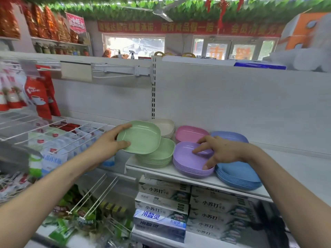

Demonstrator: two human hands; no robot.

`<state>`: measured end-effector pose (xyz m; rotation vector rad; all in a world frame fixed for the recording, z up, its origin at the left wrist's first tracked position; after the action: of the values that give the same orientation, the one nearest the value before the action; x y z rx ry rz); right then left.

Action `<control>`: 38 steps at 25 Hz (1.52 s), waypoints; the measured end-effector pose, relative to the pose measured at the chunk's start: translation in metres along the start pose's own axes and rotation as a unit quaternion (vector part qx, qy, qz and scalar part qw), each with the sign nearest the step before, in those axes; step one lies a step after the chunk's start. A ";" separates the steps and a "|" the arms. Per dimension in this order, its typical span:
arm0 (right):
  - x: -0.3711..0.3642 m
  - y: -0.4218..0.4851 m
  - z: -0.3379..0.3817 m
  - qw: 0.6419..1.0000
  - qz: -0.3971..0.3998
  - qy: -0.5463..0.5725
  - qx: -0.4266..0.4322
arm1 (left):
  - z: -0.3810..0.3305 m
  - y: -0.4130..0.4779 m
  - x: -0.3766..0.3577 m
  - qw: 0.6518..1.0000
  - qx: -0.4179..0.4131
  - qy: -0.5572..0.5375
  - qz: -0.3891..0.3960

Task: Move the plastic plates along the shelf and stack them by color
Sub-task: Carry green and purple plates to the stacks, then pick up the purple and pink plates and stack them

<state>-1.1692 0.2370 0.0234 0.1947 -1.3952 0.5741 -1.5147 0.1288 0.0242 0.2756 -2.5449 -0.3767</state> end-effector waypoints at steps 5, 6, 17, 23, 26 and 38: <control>-0.002 -0.007 -0.009 0.996 -0.056 0.067 0.006 | 0.001 0.024 -0.022 0.995 -0.006 0.040 0.092; 0.000 -0.011 -0.011 0.992 -0.091 0.084 0.006 | 0.004 0.029 -0.026 0.992 0.001 0.054 0.117; 0.005 -0.057 -0.043 0.940 -0.299 0.150 -0.066 | 0.013 0.060 -0.051 0.938 -0.017 0.272 0.215; 0.007 -0.095 -0.097 0.937 -0.306 0.144 -0.093 | -0.078 0.058 -0.106 0.954 -0.169 0.232 0.091; 0.012 -0.140 -0.150 0.932 -0.307 0.139 -0.133 | -0.142 0.056 -0.184 0.952 -0.238 0.167 0.096; 0.003 -0.460 -0.427 0.863 -0.355 0.117 -0.339 | -0.384 -0.039 -0.608 0.900 -0.327 -0.019 0.286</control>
<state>-0.5731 0.0422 0.0395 0.0538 -1.1027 -0.5037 -0.7964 0.1761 0.0260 -0.7184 -2.2290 -0.9522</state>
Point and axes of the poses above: each hand's wrist, its own y-axis towards the middle knuckle, its own x-axis out of the back of the hand, z = x × y, the point moved 6 cm from there along y, towards the middle knuckle, and after that the axes turned 9 degrees about -x, right-handed, at the moved point
